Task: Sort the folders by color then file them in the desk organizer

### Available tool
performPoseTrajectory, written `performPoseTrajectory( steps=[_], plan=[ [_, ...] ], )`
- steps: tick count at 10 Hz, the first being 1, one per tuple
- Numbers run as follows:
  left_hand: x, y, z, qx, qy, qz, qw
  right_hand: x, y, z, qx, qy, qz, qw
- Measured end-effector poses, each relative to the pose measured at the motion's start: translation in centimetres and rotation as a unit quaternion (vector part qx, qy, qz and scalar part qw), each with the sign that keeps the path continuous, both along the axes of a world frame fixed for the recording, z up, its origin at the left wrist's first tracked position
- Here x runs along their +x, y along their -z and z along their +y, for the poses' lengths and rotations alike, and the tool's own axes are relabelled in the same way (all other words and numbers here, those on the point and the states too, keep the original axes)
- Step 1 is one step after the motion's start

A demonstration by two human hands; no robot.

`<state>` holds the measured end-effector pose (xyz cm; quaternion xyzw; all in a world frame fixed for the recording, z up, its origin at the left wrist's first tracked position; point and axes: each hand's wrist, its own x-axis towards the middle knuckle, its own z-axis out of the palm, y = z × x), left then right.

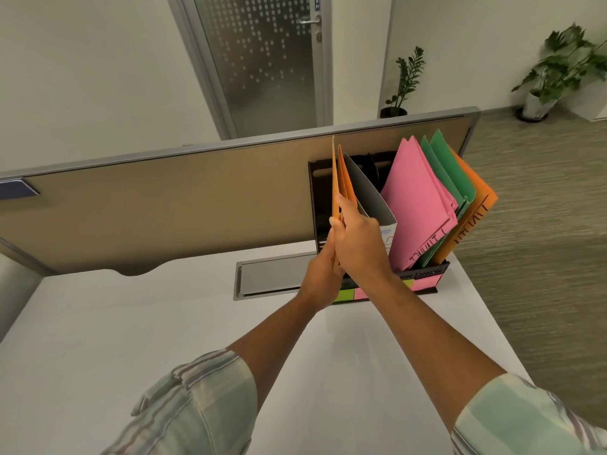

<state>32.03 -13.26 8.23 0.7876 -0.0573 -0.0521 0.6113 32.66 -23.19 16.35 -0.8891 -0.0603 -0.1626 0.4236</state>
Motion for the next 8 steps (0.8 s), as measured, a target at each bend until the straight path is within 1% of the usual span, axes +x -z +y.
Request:
performPoseTrajectory(
  steps=[1,2,3,4,5,6,7,8],
  plan=[
    [-0.6,0.0,-0.2,0.004,0.016,0.026,1.0,0.2,1.1,0.3,-0.026,0.003,0.018,1.0],
    [-1.2,-0.2,-0.2,0.055,0.048,0.037,0.997,0.2,2.0,0.6,-0.012,0.026,-0.004,1.0],
    [-1.5,-0.7,-0.1,0.076,0.066,0.029,0.995,0.1,2.3,0.7,-0.012,0.034,-0.018,0.999],
    [-2.0,-0.9,0.8,0.139,0.067,-0.009,0.988,-0.8,2.8,0.4,-0.035,0.018,0.015,0.999],
    [-2.8,-0.7,1.9,0.204,0.054,-0.028,0.977,-2.0,3.2,0.0,-0.057,0.013,0.031,0.998],
    [-4.2,-0.8,4.1,0.292,0.055,-0.055,0.953,-3.4,3.1,-0.3,-0.078,0.013,0.017,0.997],
    [-5.1,-0.5,5.7,0.357,0.046,-0.056,0.931,-4.5,3.2,-0.2,-0.106,0.018,0.013,0.994],
    [-6.6,-0.6,7.8,0.437,0.048,-0.059,0.896,-5.8,4.2,-0.4,-0.195,0.058,0.0,0.979]
  ],
)
